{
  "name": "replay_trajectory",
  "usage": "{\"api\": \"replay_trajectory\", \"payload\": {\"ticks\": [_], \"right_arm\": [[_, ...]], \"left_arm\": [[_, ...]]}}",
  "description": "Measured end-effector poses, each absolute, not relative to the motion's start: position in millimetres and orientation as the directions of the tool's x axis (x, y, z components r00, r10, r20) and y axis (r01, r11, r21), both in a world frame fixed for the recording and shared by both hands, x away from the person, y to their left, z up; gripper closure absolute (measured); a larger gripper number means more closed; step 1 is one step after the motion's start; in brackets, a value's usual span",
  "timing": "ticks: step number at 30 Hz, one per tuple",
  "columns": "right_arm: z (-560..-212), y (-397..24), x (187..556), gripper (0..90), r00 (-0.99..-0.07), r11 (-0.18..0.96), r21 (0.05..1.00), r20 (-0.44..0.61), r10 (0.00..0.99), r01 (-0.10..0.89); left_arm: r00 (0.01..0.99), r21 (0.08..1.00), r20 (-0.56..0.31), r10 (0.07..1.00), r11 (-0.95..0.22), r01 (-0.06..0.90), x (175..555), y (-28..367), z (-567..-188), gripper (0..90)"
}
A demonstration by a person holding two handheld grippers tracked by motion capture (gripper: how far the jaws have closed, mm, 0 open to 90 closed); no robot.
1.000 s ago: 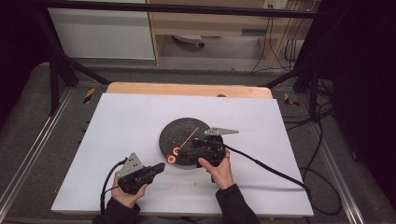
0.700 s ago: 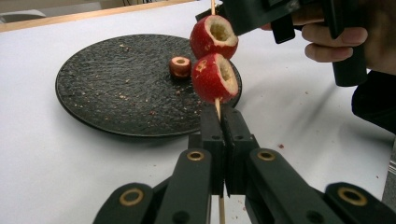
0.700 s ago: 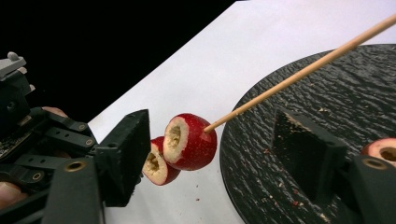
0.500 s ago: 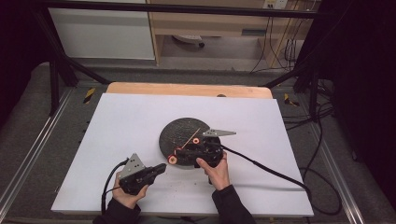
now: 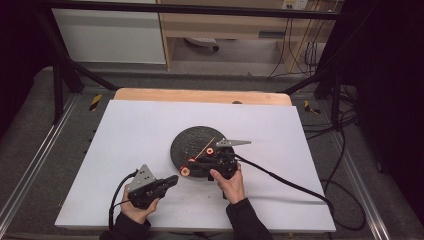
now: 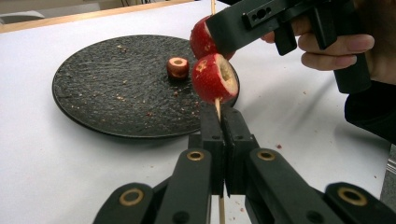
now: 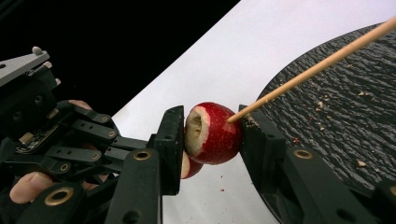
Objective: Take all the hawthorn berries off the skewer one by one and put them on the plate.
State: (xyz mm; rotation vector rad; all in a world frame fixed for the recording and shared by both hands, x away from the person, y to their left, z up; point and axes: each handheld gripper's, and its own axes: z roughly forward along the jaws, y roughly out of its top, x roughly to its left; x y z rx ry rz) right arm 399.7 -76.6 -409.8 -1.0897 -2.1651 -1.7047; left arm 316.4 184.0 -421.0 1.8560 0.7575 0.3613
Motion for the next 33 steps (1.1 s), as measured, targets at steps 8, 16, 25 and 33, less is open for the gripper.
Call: {"api": "replay_trajectory", "payload": {"ticks": [8, 16, 25, 33], "right_arm": [[-406.9, -78.4, 400.7, 63.9, -0.713, 0.075, 0.765, 0.554, 0.43, 0.64], [-395.4, -86.1, 404.3, 64.4, -0.717, 0.056, 0.783, 0.535, 0.448, 0.619], [-390.3, -90.4, 408.3, 64.6, -0.718, 0.059, 0.788, 0.524, 0.457, 0.613], [-384.6, -94.9, 411.7, 64.7, -0.718, 0.043, 0.797, 0.519, 0.464, 0.603]], "left_arm": [[0.755, 0.912, -0.098, 0.648, -0.246, 0.329, 315.9, 184.0, -419.8, 88.4], [0.757, 0.917, -0.095, 0.646, -0.24, 0.32, 314.8, 185.2, -418.0, 88.4], [0.758, 0.919, -0.096, 0.645, -0.236, 0.317, 314.4, 185.4, -417.1, 88.4], [0.757, 0.921, -0.094, 0.646, -0.231, 0.312, 313.6, 186.3, -416.1, 88.4]]}}
